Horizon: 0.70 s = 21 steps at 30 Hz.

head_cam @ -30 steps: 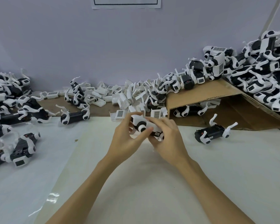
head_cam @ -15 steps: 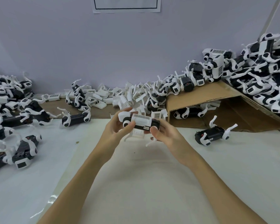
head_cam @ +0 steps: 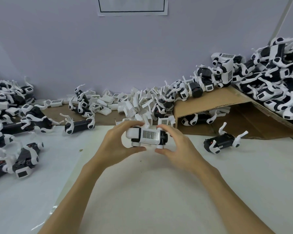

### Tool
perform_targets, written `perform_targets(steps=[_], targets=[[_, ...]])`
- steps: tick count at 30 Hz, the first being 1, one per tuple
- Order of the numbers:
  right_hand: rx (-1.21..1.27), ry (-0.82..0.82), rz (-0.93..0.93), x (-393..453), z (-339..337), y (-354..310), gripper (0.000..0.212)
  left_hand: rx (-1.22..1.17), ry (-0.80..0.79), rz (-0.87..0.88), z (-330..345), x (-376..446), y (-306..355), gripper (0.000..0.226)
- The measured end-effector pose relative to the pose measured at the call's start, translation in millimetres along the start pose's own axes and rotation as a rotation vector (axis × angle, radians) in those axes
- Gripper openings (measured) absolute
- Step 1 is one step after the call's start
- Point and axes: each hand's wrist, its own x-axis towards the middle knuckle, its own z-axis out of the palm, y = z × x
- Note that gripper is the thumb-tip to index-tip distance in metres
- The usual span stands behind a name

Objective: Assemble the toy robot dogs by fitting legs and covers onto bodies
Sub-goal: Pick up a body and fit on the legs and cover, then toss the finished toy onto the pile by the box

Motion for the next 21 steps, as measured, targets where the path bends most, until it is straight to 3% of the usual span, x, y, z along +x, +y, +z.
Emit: perform_targets(steps=[2, 5, 10, 13, 16, 18, 21], targets=[[0.103, -0.096, 0.040, -2.2, -3.8, -6.7, 0.059, -0.129, -0.057, -0.137, -8.4, -0.4, 1.2, 0.067], [0.493, -0.161, 0.146, -2.7, -5.6, -21.9, 0.039, -0.422, -0.049, -0.369, -10.8, 0.0, 0.4, 0.060], [0.779, -0.197, 0.449, -2.7, -3.1, -34.2, 0.050, -0.477, -0.088, -0.579, 5.5, -0.2, -2.6, 0.064], [1.045, -0.088, 0.570, 7.3, -22.8, -33.7, 0.060, -0.541, 0.048, -0.585, 8.3, 1.7, -7.0, 0.060], [1.408, 0.132, 0.490, 37.9, -75.5, -31.8, 0.066, -0.555, 0.156, -0.587, 4.9, 2.1, -16.5, 0.061], [1.631, 0.368, 0.293, 62.9, -122.6, -32.6, 0.068, -0.523, 0.149, -0.598, 3.6, 1.4, -21.7, 0.058], [1.578, 0.458, 0.113, 85.4, -172.9, -41.5, 0.061, -0.486, 0.099, -0.604, 5.9, 0.1, -22.4, 0.056]])
